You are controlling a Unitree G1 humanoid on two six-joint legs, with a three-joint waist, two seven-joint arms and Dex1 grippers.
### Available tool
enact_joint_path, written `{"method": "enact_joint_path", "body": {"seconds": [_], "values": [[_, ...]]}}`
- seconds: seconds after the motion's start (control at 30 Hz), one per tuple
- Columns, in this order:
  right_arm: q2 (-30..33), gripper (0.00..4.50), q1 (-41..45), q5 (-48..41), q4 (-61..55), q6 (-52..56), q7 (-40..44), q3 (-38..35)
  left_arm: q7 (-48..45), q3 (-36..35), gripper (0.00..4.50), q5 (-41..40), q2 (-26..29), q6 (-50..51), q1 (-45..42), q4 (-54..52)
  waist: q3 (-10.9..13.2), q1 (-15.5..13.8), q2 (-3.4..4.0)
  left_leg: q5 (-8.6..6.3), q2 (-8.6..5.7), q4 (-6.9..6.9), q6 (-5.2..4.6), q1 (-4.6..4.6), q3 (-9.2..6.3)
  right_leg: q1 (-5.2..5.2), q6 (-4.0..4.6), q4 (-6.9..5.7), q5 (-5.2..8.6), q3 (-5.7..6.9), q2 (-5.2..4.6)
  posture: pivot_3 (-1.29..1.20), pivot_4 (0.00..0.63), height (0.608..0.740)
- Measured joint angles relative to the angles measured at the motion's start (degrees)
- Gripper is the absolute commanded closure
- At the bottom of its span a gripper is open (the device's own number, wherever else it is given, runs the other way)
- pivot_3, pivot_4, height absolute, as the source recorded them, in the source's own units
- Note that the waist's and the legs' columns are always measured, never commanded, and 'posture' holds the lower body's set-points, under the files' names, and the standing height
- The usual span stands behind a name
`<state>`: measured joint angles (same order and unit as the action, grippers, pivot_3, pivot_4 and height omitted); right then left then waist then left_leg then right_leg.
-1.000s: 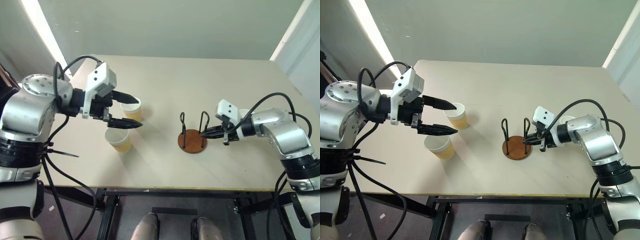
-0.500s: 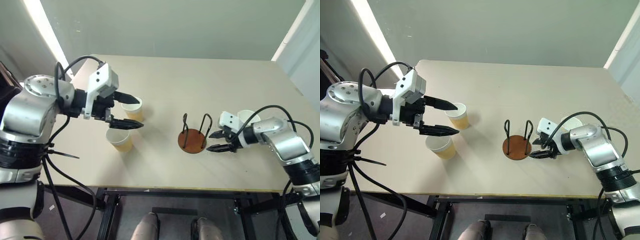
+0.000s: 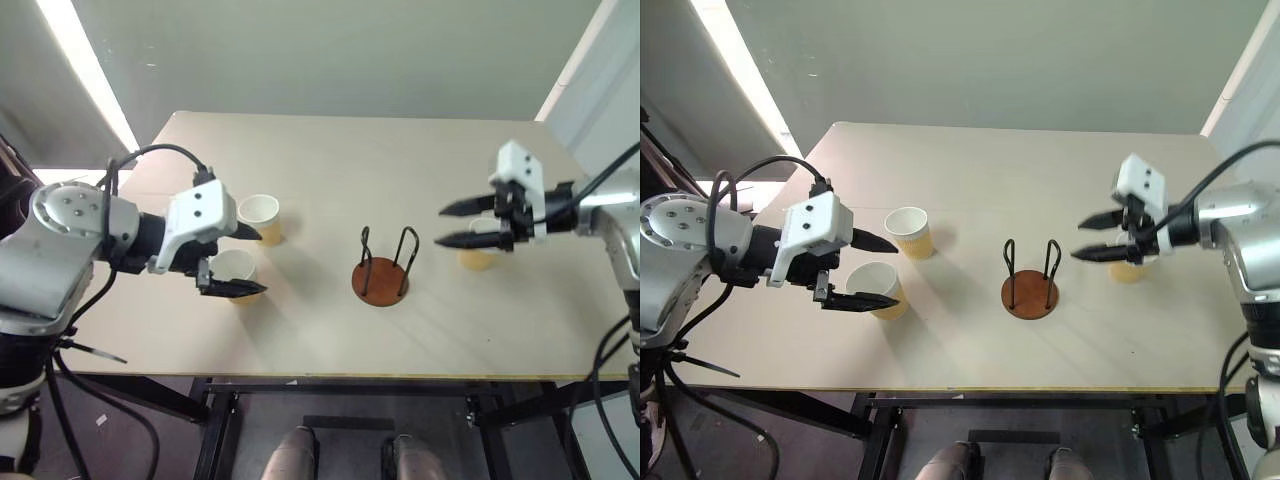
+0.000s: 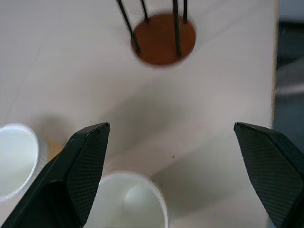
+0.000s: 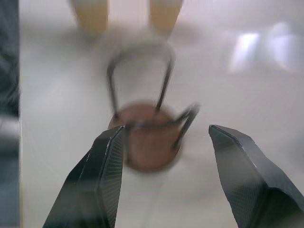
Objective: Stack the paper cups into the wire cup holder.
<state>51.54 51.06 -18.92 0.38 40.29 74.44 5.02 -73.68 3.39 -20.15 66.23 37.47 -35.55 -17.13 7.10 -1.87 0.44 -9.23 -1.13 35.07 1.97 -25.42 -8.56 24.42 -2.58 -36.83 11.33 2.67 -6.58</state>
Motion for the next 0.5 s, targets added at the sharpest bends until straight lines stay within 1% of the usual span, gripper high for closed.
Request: {"method": "enact_joint_path", "body": {"seconds": [0.1,0.27,0.5], "values": [[-1.64,1.63,3.79,-0.57,1.75,0.55,-1.23,-0.38,0.46,1.23,0.0,2.49,0.81,-1.48,1.24,-1.33,0.0,0.03,0.0,-0.01,0.15,0.0,0.07,0.02,-0.05,-0.02,0.15,0.01,0.05,-0.01,0.17,0.0,0.15,0.74],[-2.7,1.63,3.98,-1.78,2.09,1.49,-0.96,0.11,1.86,2.59,0.0,6.21,4.21,-0.2,4.65,-5.64,0.0,-0.1,0.0,-0.14,0.21,-0.03,0.2,0.01,-0.05,0.01,0.25,0.0,0.11,0.02,0.22,0.0,0.15,0.74],[-3.81,1.63,4.08,-2.22,2.07,1.82,-0.71,0.83,4.2,4.23,0.0,9.9,5.49,1.57,8.9,-6.38,0.0,-0.03,0.0,-0.32,0.39,-0.04,0.38,0.04,-0.06,0.03,0.38,-0.02,0.2,0.06,0.33,0.0,0.15,0.74]]}}
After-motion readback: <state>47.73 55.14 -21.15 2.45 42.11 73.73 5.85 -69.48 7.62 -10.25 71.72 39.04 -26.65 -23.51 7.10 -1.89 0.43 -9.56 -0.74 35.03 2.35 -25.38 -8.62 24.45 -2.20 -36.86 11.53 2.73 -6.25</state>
